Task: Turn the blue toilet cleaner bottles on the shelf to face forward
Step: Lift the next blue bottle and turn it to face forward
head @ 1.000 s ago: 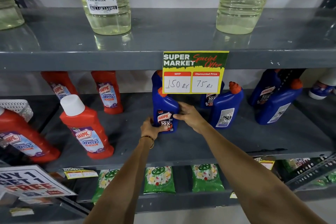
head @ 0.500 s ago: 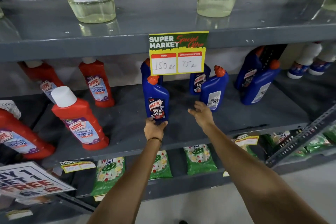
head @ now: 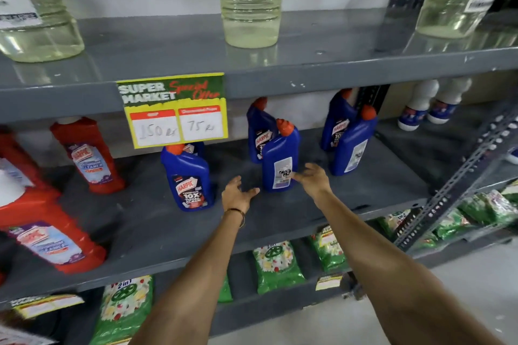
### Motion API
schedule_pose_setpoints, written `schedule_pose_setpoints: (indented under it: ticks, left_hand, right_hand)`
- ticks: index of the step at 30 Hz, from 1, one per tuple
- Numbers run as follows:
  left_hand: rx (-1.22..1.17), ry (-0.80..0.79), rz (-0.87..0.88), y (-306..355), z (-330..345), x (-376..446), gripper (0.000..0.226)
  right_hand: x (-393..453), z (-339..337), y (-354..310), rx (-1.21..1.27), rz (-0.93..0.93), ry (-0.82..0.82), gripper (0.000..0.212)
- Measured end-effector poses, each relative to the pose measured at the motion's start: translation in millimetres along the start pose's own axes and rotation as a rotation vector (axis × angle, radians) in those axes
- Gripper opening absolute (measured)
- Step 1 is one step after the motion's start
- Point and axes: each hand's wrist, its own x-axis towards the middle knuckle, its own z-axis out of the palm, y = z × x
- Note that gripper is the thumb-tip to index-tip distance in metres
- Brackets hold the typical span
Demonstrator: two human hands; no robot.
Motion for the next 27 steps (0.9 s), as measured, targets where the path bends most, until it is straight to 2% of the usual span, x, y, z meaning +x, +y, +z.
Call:
schedule_pose_setpoints:
  ticks: [2,5,10,16,20,23,27]
  left_hand:
    - [0.032,-0.033,0.029,11,13,10,0.071]
    - [0.063,-0.092,0.094,24,27,23,0.071]
    - [0.099,-0.185,0.14,33,40,30,0.06]
    - [0.124,-0.192,0.132,33,42,30,0.062]
    - [-0.032,-0.157,0.162,39,39,24,0.071]
    - [-0.098,-0.093,0.166,45,38,19,0.063]
    - [-0.029,0.079,0.178,47,47,7,0.053]
  right_hand:
    - [15,-6,-6,0.001,-0.037,-0.095,0.065]
    - [30,-12,-14,-0.001,-0.142,-0.282,0.046]
    - [44,-21,-19,-0.035,-0.225,-0.493,0.05]
    - [46,-28,-21,0.001,-0.254,-0.572,0.043]
    - [45,-34,-36,0.07,-0.286,-0.614,0.045]
    - [41,-36,-49,0.119,-0.331,-0.608,0.048]
    - [31,-29,-54,0.144,-0.339,-0.59,0.055]
